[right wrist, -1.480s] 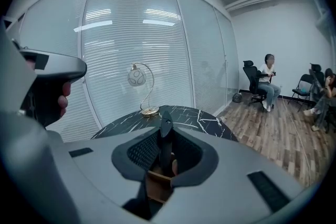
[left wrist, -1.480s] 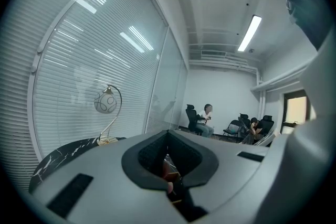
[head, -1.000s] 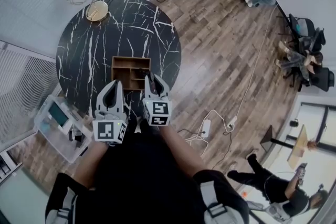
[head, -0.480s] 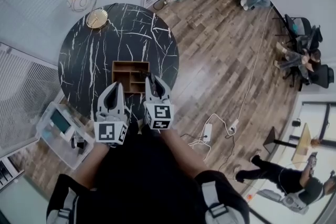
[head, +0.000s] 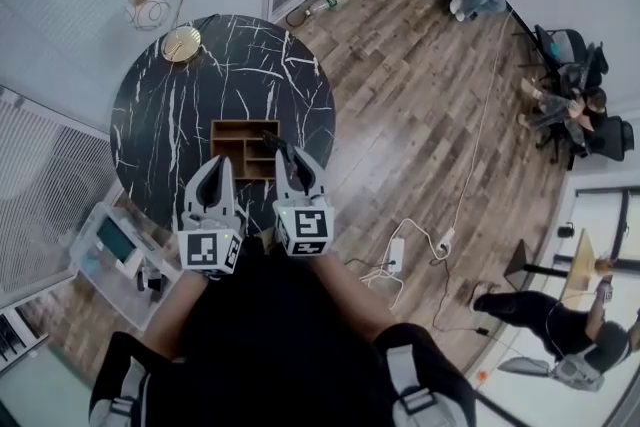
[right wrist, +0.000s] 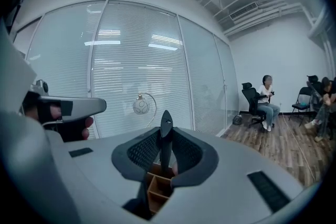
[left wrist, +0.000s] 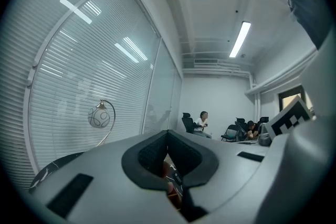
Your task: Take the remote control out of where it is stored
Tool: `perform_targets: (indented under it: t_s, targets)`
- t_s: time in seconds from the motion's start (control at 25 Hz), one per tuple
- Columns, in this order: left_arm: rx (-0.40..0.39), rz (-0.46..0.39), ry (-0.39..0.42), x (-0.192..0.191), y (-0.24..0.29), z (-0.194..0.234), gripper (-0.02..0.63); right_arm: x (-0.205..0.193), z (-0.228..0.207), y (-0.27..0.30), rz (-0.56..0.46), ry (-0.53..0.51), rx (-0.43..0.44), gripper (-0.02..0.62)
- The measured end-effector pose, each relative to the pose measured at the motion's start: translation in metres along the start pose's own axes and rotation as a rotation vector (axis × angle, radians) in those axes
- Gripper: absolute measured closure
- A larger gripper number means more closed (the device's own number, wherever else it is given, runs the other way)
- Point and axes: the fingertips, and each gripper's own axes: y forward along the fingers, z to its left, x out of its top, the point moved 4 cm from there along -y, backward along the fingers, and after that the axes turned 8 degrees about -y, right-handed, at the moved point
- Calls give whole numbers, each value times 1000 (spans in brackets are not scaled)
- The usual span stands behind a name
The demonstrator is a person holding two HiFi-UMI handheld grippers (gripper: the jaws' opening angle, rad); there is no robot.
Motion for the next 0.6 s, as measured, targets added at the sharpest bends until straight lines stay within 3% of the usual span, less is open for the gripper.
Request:
perform_targets:
  t_s: [0.6]
  targets:
    - [-10, -9, 9, 3, 1, -7, 598, 29, -7, -31, -82, -4, -9, 525]
